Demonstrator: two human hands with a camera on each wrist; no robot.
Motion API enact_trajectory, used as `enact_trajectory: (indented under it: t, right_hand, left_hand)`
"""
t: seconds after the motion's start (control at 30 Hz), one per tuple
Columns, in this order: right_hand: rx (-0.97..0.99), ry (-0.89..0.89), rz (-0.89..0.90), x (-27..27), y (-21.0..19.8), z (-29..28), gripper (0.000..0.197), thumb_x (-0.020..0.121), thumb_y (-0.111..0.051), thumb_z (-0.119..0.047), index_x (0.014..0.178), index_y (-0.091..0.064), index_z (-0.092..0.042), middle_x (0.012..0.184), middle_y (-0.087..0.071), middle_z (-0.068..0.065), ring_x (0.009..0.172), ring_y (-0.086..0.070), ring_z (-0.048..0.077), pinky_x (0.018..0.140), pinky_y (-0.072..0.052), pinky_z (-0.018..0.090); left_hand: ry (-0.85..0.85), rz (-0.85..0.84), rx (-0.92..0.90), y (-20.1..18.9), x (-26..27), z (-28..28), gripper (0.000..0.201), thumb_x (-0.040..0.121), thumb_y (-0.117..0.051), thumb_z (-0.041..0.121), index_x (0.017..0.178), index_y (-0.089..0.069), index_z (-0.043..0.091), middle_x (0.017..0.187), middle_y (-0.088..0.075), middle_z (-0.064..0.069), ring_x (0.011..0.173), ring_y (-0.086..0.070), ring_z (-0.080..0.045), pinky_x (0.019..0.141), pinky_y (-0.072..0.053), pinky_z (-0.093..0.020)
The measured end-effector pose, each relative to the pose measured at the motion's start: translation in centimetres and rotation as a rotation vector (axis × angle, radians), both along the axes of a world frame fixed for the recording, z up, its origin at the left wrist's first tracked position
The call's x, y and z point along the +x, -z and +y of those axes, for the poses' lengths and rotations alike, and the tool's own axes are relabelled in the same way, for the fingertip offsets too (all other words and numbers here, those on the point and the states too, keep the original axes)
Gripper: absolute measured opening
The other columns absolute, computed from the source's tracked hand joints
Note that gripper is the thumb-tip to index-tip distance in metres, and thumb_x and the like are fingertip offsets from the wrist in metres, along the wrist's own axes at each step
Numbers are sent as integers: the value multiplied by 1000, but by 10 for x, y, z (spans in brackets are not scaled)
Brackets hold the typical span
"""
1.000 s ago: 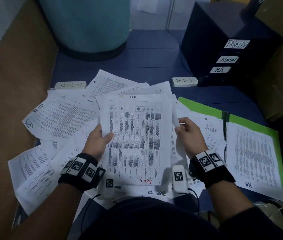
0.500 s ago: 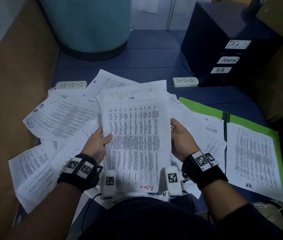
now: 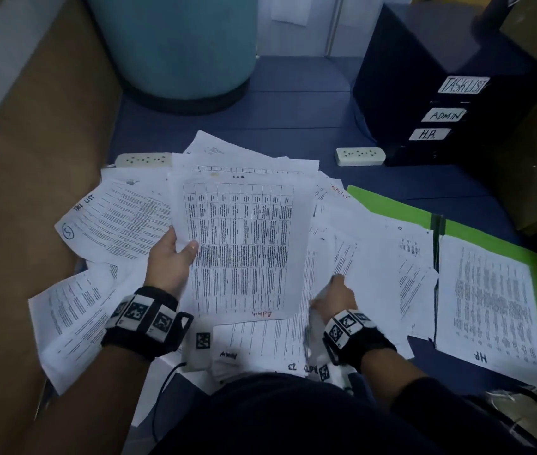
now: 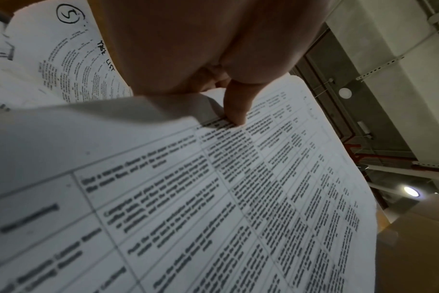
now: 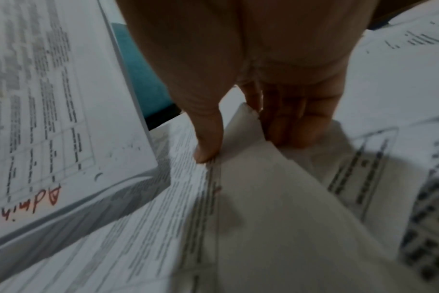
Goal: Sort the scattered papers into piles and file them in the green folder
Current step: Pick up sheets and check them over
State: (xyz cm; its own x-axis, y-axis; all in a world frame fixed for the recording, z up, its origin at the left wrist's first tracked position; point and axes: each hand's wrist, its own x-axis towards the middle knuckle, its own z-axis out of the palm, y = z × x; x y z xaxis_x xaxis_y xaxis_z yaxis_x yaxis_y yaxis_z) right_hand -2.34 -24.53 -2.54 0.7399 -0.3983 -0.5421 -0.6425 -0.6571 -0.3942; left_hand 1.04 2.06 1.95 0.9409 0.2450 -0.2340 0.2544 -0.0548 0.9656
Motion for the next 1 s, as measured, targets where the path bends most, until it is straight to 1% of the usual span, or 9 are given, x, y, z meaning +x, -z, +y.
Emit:
enact_trajectory:
  t: [0.17,0.27,0.4,0.53,0.6,0.73,0.83,0.93,1.0]
  right_hand:
    - [-3,-67,-181,-4,-4,-16,10,86,-45,2,92,-47,-5,76,-58,5,63,-52,20,50,-36,22]
    - [-14,-59,-196,-2,-11,-25,16,86,-44,3,91,-58,-3,72,-52,-2,57,-44,9,44,-28,23]
    - [45,-32,-414,2,-29,-37,11,91,-51,-6,81,-53,-7,75,-55,9,68,-46,22,56,-27,29]
    - [130,-17,-557,10,-52,-46,22,92,-52,-8,71,-46,-9,65,-51,4,69,-44,23,54,-25,30]
    - [250,-3,-611,14,-64,-44,13,92,-53,-7,80,-56,-4,73,-58,7,72,-48,21,57,-34,20]
    - [546,-12,-635,12,-87,-34,14,91,-56,-8,92,-68,-15,86,-72,0,76,-63,13,74,-51,31]
    - [654,-58,-614,7,-97,-27,19,91,-53,-1,99,-69,-8,92,-73,4,79,-65,13,74,-54,30]
    - [820,135,-667,-1,-99,-23,27,100,-45,-14,101,-56,11,85,-62,20,80,-55,12,71,-46,26]
    - [840,230,-637,-4,-95,-28,41,101,-43,-31,108,-56,7,93,-62,18,87,-55,15,82,-45,30]
  left_hand:
    - [8,16,25,-1,-1,-1,31,94,-53,6,123,-57,15,115,-67,-4,105,-61,-19,97,-45,-37]
    - [37,30,9,-5,-2,-5,28,94,-54,6,116,-59,23,112,-68,1,106,-62,-18,98,-45,-38]
    - [78,46,-27,-17,-5,-9,29,95,-52,7,119,-58,22,106,-67,6,99,-61,-13,85,-45,-29]
    - [112,52,-199,-27,-5,-18,35,96,-44,-2,121,-54,20,104,-69,14,96,-63,2,86,-44,-20]
    - [126,76,-282,-30,-5,-24,38,96,-39,-5,126,-51,16,107,-67,9,96,-63,1,83,-45,-20]
    - [162,97,-297,-28,-7,-34,38,97,-40,-2,128,-52,15,124,-62,1,118,-55,-12,109,-36,-38]
    - [190,123,-266,-25,-9,-36,33,98,-42,3,119,-57,23,125,-63,-2,120,-56,-22,107,-37,-50]
    - [129,110,-162,-26,-10,-41,30,97,-48,6,126,-50,16,134,-55,-10,116,-56,-19,101,-43,-39]
    - [82,78,-142,-28,-11,-44,20,95,-49,3,110,-52,16,128,-58,-15,102,-60,-17,91,-46,-31]
